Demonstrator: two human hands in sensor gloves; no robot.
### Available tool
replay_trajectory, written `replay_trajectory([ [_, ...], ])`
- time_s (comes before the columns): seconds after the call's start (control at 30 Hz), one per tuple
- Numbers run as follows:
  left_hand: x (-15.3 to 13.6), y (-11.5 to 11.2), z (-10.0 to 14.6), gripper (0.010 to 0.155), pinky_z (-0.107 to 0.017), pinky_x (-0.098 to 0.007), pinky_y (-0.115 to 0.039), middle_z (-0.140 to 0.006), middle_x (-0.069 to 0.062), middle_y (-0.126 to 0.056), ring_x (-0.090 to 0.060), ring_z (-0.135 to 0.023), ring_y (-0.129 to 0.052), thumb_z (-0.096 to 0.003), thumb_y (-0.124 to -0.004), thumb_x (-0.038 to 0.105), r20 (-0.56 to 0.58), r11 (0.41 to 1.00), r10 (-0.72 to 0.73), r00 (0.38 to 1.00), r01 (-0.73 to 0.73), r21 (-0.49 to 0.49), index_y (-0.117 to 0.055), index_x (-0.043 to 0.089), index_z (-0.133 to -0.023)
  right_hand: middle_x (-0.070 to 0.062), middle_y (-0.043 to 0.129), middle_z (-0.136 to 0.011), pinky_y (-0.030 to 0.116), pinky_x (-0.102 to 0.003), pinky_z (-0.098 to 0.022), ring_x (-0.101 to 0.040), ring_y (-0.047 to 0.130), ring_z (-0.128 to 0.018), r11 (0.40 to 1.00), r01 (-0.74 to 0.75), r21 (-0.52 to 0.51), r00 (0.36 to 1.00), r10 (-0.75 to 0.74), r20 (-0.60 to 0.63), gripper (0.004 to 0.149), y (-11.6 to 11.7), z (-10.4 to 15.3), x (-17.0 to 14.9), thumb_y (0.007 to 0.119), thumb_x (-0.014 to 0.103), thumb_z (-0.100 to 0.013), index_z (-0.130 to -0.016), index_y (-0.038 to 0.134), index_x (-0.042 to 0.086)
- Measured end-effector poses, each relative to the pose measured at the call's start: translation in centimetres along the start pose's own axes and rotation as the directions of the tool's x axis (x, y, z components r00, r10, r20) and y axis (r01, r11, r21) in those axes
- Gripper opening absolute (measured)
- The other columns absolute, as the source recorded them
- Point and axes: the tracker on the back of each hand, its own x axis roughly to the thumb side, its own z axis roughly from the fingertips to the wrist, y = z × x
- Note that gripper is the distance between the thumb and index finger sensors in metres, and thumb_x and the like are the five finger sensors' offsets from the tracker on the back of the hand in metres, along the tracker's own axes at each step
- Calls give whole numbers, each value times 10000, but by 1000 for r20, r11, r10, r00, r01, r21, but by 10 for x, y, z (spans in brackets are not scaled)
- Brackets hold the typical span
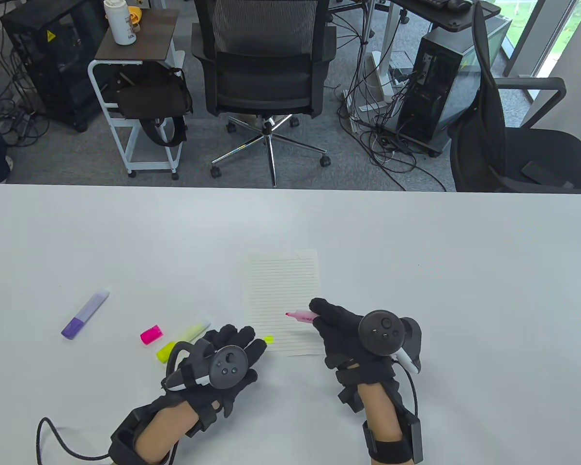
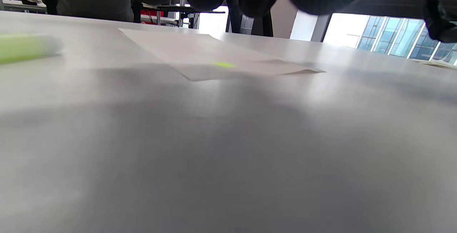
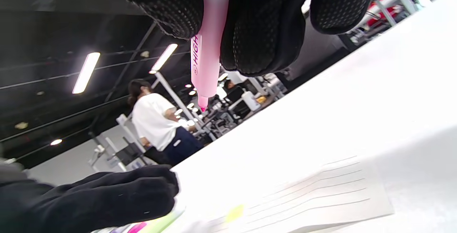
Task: Apply highlighter ink on paper
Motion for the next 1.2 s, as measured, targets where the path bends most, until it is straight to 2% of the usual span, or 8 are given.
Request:
replay_trajectory([
  [0.17, 4, -14, -11, 695, -728, -679, -429, -1189, -50, -372, -443, -1069, -474, -462, -671, 546, -15, 992, 27, 1000, -29, -125, -479, 328, -1094, -134, 870, -883, 658, -622, -668, -318, 936, -609, 996, -70, 53, 997, 72, -31, 421, 11, 2, -2, 785, 331, -624, -1026, 683, 264],
  [0.37, 1, -25, -15, 716, -729, -680, -417, -1184, -49, -381, -427, -1066, -475, -460, -673, 561, -39, 978, -23, 999, 15, -210, -464, 306, -1096, -133, 873, -880, 663, -616, -665, -320, 936, -605, 983, -135, 121, 987, 144, -71, 418, 30, -5, -6, 787, 331, -625, -1025, 686, 262],
  [0.6, 3, -29, -14, 727, -733, -667, -438, -1178, -48, -355, -428, -1062, -464, -455, -671, 559, -25, 976, -52, 998, 46, -215, -441, 294, -1092, -136, 871, -879, 665, -614, -664, -319, 932, -606, 973, -175, 149, 978, 190, -91, 416, 47, -10, -5, 774, 331, -629, -1028, 682, 259],
  [1.07, 1, -30, -14, 726, -734, -657, -443, -1176, -35, -337, -412, -1064, -445, -455, -673, 563, -32, 975, -26, 999, 19, -222, -434, 307, -1090, -139, 870, -877, 665, -612, -664, -318, 928, -603, 964, -221, 150, 963, 240, -119, 410, 51, -12, -7, 766, 329, -632, -1028, 684, 264],
  [1.2, 1, -30, -14, 731, -734, -657, -440, -1176, -32, -324, -410, -1068, -434, -456, -672, 565, -37, 973, -32, 999, 23, -230, -419, 309, -1092, -149, 897, -838, 679, -608, -655, -312, 939, -556, 965, -210, 158, 965, 231, -127, 397, 49, -13, -6, 785, 324, -619, -1004, 720, 251],
])
